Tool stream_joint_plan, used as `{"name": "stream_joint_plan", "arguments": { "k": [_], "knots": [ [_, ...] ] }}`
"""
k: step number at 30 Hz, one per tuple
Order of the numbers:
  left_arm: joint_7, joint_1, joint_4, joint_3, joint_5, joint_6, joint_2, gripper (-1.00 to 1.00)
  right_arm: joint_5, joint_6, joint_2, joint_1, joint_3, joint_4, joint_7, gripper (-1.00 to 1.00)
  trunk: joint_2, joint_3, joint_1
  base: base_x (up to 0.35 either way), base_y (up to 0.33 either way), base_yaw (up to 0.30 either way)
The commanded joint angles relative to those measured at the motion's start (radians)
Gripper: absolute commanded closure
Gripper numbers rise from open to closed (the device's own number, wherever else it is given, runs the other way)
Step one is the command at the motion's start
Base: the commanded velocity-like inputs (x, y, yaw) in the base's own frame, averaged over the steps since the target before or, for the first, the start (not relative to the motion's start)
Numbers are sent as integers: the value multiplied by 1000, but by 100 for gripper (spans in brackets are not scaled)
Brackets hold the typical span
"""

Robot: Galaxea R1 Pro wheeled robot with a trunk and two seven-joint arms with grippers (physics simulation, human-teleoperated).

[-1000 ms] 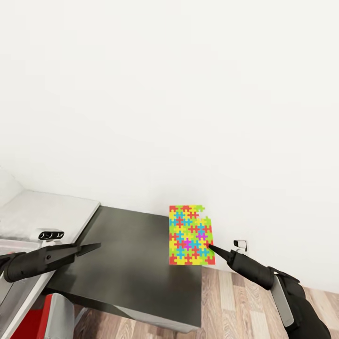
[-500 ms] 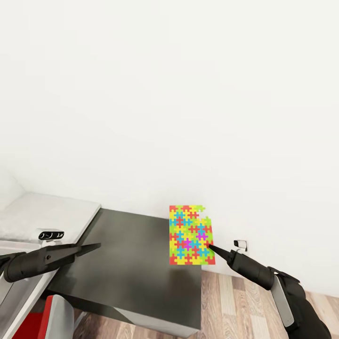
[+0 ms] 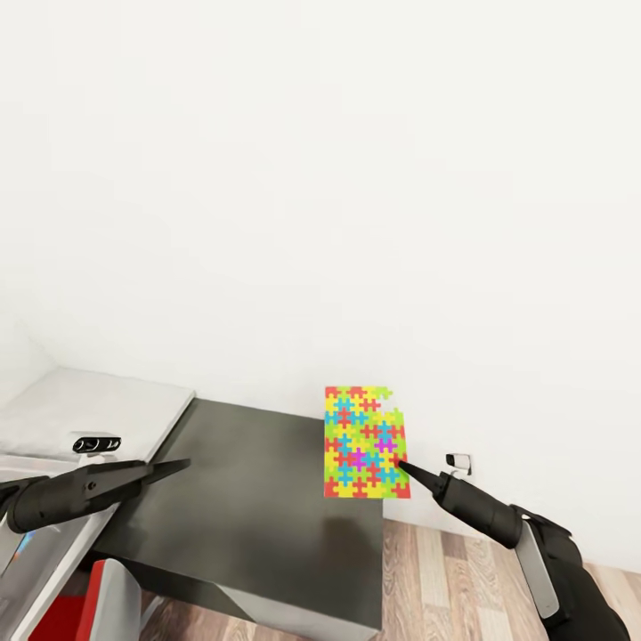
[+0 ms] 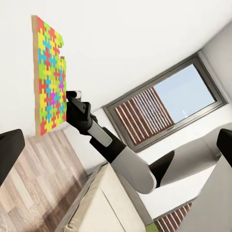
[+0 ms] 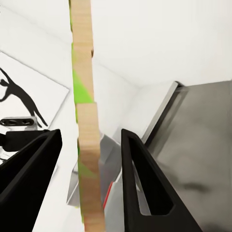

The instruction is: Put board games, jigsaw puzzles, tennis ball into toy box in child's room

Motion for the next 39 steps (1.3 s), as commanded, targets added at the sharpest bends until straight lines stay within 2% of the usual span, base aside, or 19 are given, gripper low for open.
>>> {"name": "stream_joint_plan", "arguments": {
  "k": [1,28,39],
  "knots": [
    [-4,-1,0,0,-1,11,0,-100,-3,8,0,-1,-1,0,1,100,-2,0,1,0,0,71],
    [-4,-2,4,8,-1,11,0,-100,-2,7,0,-1,-5,3,3,100,-2,44,1,-1,0,77],
    [-4,-1,4,8,0,11,0,-100,-3,7,0,-1,-5,2,3,100,-2,62,1,-88,-14,86]
  ]
}}
